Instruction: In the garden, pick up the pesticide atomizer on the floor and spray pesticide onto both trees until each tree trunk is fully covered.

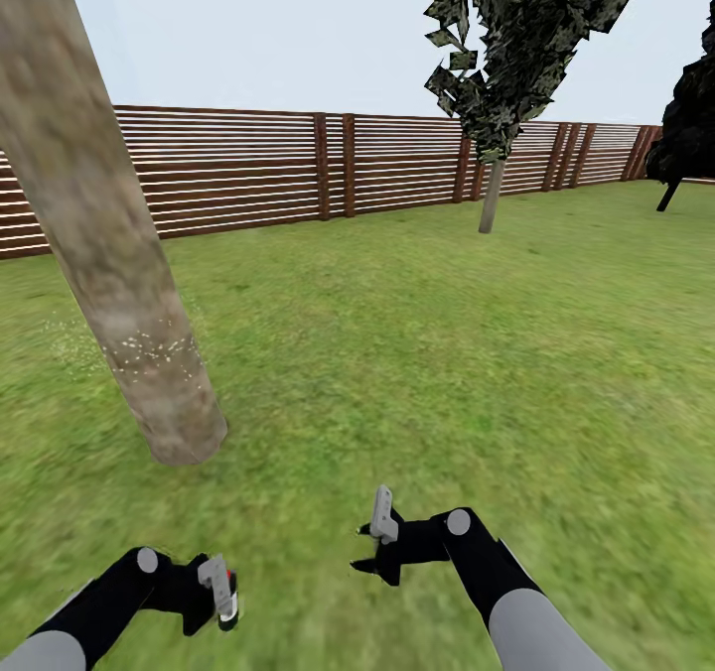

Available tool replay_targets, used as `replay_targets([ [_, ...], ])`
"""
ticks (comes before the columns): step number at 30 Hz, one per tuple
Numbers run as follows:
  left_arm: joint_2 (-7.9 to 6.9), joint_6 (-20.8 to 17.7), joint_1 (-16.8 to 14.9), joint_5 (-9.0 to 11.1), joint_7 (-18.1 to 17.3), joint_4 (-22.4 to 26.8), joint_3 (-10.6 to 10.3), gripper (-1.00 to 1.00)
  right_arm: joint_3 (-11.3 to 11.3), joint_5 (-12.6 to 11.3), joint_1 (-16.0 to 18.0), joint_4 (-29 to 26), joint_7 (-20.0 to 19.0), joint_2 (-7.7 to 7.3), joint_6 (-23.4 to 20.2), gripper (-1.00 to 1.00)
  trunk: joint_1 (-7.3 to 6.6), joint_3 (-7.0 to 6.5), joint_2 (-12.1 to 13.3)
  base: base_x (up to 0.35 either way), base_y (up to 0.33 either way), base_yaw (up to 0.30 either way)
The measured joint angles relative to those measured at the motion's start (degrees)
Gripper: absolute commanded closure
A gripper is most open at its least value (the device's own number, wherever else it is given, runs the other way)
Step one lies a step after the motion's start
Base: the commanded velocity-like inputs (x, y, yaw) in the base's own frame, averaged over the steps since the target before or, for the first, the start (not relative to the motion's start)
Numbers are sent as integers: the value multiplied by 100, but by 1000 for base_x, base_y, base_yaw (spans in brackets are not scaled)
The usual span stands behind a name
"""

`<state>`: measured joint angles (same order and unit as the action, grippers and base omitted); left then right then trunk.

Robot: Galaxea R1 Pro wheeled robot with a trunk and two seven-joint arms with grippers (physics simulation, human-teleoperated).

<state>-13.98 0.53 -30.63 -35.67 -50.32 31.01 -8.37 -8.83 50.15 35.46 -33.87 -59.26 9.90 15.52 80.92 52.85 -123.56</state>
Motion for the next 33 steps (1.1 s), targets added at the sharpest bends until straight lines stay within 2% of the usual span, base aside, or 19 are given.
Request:
replay_targets([
  [3, -307, -27, 4, 34, 131, -19, 36, 100, -28, 8, -5, -11, 110, 0, 3, -100, 0, 0, 0, 0, 0, 0],
  [4, -369, -27, 5, 52, 340, -115, 167, 100, -77, 13, -13, -8, 336, 0, 3, -100, 0, 0, 0, 0, 0, 0],
  [6, -413, -12, 7, 125, 982, -585, 879, 100, -345, 14, -31, 233, 1317, -7, 10, -100, 0, 1, 0, 0, 0, 0],
  [7, -419, -5, 9, 222, 1328, -862, 1278, 100, -579, 22, -45, 559, 1919, -198, 17, -100, 1, 1, 0, 0, 0, 0],
  [8, -409, 108, 14, 396, 1829, -1248, 1902, 100, -1046, 26, -120, 1147, 2892, -491, 45, -100, 1, 2, 0, 0, 0, 0],
  [9, -396, 631, 76, 701, 2507, -1702, 2605, 100, -1631, 42, -303, 1907, 4311, -775, 250, -100, 1, 2, 0, 0, 0, 0],
  [10, -382, 1016, 168, 880, 2936, -1945, 2899, 100, -1818, 62, -479, 2284, 5245, -837, 520, -100, 1, 3, 0, 0, 0, 0],
  [11, -345, 1366, 291, 1053, 3405, -2117, 3078, 100, -1932, 6, -597, 2526, 6076, -873, 874, -100, 1, 3, 0, 0, 0, 0],
  [12, -307, 1590, 382, 1201, 3733, -2189, 3152, 100, -1980, 1, -722, 2642, 6641, -884, 1127, -100, 0, 2, 0, 0, 0, 0],
  [13, -233, 1912, 527, 1425, 4154, -2251, 3216, 100, -2022, -7, -886, 2745, 7375, -889, 1459, -100, 0, 3, 0, 0, 0, 0],
  [14, -142, 2164, 656, 1612, 4429, -2284, 3230, 100, -2045, -15, -999, 2799, 7900, -892, 1689, -100, 0, 2, 0, 0, 0, 0],
  [15, -69, 2346, 784, 1746, 4610, -2309, 3251, 100, -2111, -64, -1077, 2833, 8269, -899, 1836, -100, 0, 2, 0, 0, 0, 0],
  [17, -30, 2440, 904, 1845, 4701, -2401, 3264, 100, -2300, -414, -1149, 2857, 8455, -894, 1913, -100, 0, 1, 0, 0, 0, 0],
  [19, -24, 2465, 958, 1887, 4731, -2482, 3285, 100, -2364, -620, -1172, 2867, 8500, -873, 1934, -100, 0, 1, 0, 0, 0, 0],
  [24, -9, 2463, 974, 1893, 4739, -2528, 3280, 100, -2370, -632, -1177, 2870, 8504, -873, 1926, -100, 0, 1, 0, 0, 0, 0],
  [27, -8, 2469, 975, 1908, 4739, -2597, 3286, 100, -2369, -622, -1186, 3129, 8502, -881, 1911, -100, 0, 1, 0, 0, 0, 0],
  [33, 18, 2480, 975, 2016, 4731, -2620, 3271, 100, -2368, -620, -1441, 3243, 8502, -867, 1906, -100, 0, 1, 0, 0, 0, 0],
])
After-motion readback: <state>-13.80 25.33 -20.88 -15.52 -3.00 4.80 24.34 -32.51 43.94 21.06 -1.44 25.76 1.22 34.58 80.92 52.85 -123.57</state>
